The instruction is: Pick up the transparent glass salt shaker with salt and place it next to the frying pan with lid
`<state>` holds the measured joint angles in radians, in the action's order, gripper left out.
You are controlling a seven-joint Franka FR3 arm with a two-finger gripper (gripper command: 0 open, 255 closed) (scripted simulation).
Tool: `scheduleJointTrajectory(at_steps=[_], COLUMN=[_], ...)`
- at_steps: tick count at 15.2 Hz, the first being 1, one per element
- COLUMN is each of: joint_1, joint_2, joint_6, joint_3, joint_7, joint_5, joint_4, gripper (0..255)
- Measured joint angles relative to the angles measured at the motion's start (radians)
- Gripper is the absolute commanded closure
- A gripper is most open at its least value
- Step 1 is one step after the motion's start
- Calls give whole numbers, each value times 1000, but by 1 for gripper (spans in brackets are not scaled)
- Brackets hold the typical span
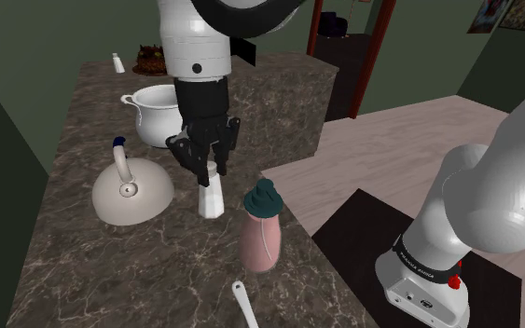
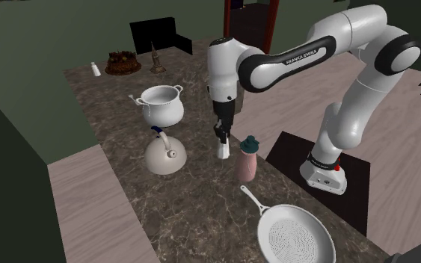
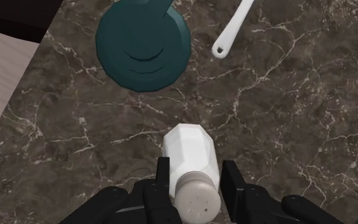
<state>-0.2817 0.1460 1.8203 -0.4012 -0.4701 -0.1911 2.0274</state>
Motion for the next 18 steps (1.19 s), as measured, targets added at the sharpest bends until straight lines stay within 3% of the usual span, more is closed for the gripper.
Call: scheduleJointTrajectory(at_steps=[18], joint_1=[-6], joint_2=[-73], joint_6=[240], joint_3=[-16], joint_7=[12], joint_5=[10], joint_4=[171], gripper=[255])
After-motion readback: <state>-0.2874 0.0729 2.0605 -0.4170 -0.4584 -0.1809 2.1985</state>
